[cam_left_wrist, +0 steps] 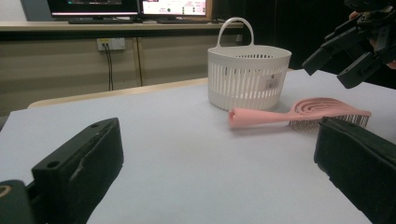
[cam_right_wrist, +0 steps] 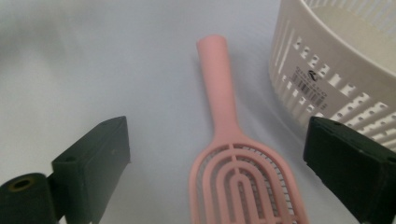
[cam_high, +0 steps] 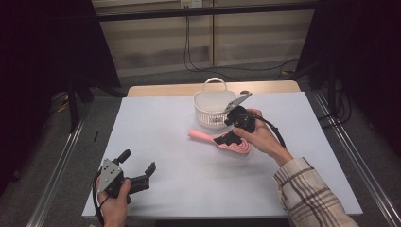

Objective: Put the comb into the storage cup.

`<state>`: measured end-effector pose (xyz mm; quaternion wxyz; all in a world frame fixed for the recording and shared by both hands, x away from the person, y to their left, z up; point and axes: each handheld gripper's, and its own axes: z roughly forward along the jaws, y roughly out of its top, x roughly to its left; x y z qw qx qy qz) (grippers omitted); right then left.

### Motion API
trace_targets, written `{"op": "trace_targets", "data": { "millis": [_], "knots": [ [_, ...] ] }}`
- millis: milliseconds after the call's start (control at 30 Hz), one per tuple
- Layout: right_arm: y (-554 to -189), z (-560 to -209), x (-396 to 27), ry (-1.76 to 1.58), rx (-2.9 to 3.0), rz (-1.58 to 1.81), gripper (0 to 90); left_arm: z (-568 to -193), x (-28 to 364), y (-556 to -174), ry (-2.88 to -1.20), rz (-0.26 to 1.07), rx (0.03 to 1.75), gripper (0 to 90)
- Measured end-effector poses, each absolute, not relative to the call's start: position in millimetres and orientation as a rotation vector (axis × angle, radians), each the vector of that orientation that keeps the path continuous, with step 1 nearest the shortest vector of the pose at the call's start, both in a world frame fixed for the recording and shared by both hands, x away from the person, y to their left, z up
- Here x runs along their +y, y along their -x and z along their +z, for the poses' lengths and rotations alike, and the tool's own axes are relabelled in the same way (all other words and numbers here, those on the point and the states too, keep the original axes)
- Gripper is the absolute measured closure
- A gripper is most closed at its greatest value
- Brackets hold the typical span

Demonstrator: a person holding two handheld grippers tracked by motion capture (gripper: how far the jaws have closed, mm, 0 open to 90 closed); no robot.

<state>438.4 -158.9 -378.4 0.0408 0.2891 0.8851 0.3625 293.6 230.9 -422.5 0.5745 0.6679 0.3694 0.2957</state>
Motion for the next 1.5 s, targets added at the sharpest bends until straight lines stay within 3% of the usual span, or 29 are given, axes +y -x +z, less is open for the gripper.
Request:
{"op": "trace_targets", "data": {
  "millis": [333, 667, 1500],
  "knots": [
    [-443, -383, -174, -0.982, 2.784, 0.916, 11.5, -423, 231, -294, -1.574, 0.691, 0.862, 1.4],
    [-455, -388, -169, -0.948, 2.876, 0.808, 6.2, -422, 231, -294, -1.575, 0.692, 0.86, 1.4],
    [-477, -416, -150, -0.902, 3.043, 0.605, 7.6, -423, 231, -294, -1.574, 0.691, 0.862, 1.4]
  ]
}}
